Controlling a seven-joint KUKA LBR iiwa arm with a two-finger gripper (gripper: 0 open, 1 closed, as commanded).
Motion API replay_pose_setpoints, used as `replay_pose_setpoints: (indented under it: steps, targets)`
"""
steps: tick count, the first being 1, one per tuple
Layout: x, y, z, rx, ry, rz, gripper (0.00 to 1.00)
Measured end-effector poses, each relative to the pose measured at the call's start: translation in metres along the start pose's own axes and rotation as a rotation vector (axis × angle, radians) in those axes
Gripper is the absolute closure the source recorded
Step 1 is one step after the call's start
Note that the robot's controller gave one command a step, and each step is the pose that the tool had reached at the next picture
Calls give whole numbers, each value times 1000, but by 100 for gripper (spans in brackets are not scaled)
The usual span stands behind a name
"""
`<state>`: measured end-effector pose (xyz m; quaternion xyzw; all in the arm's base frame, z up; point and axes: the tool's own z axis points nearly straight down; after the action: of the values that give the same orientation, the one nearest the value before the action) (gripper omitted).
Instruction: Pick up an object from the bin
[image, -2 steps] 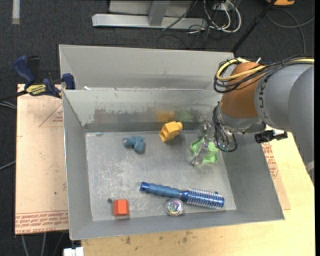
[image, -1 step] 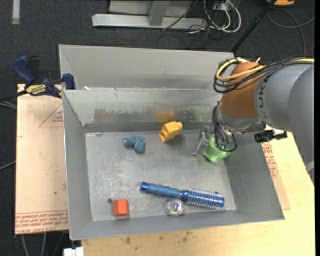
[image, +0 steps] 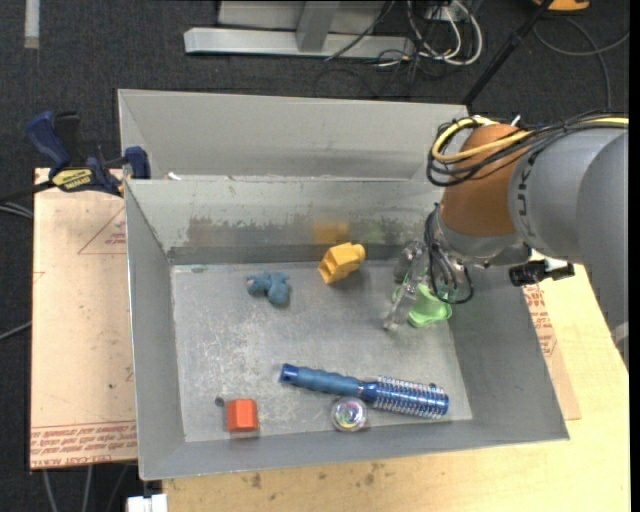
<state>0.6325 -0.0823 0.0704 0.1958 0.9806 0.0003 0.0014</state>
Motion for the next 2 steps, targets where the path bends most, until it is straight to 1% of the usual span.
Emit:
replay_pose_setpoints:
  steps: [1, 2]
  targets:
    - [2, -56, -3, -11, -1, -525, 0]
    - [2, -56, -4, -11, -2, -526, 100]
